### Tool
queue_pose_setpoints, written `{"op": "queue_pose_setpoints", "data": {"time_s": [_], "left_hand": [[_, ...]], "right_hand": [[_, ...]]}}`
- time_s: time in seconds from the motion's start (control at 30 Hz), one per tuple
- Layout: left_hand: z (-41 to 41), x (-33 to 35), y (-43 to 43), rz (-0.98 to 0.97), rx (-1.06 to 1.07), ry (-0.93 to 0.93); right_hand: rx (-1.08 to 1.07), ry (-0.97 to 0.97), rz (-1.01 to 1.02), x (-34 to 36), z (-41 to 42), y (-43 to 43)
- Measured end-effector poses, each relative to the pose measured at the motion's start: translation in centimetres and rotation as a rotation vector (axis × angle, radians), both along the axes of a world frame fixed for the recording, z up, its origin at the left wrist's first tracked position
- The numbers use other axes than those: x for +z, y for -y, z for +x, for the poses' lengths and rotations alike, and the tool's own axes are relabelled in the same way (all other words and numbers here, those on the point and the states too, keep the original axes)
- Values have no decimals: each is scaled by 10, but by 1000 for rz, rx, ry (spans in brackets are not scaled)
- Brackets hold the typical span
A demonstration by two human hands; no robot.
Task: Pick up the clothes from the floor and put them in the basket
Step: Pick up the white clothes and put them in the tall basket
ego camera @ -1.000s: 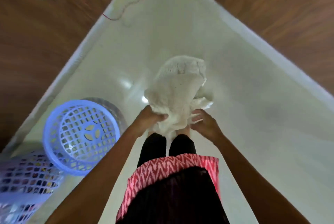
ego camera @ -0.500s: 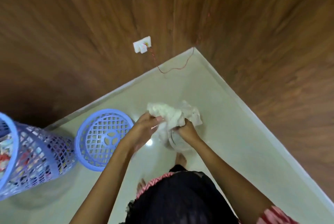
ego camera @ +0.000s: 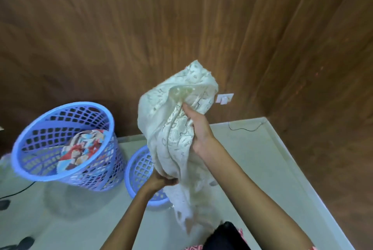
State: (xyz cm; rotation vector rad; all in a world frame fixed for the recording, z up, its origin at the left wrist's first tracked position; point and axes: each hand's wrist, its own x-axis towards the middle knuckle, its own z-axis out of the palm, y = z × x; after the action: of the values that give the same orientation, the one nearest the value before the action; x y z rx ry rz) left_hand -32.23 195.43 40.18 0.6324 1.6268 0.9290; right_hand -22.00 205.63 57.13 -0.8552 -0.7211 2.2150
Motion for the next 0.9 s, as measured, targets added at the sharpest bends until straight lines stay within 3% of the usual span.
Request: {"op": "queue_pose_setpoints", "data": {"time_s": [0.07,0.17,0.33,0.4,0.47,0.53,0.57,0.67,0.77,0.83,0.9], "left_hand": [[-25,-2,21,12,184,182],[-68,17,51,135,468,493],[-142,83,92,474,742,596],[-167,107,101,521,776,625],[-185,127,106,562,788,643],[-199,142,107,616,778,684],[-204,148,106,645,759,720],[-231,169,97,704,714,721],[-270,181,85,778,675,645],[-298,187,81,810,603,507],[-332,180,79,735,489,168]], "right_hand": [[37,-61,-7,11,-26,18],[81,34,-44,7,-58,30],[108,574,74,-55,-83,35],[265,808,277,-80,-92,46],[392,931,741,-97,-110,57],[535,829,1129,-103,-147,73],[566,759,1197,-105,-167,82],[407,521,962,-94,-235,96],[326,496,807,-75,-290,79],[299,460,762,-59,-318,69],[241,328,651,-42,-349,56]]}}
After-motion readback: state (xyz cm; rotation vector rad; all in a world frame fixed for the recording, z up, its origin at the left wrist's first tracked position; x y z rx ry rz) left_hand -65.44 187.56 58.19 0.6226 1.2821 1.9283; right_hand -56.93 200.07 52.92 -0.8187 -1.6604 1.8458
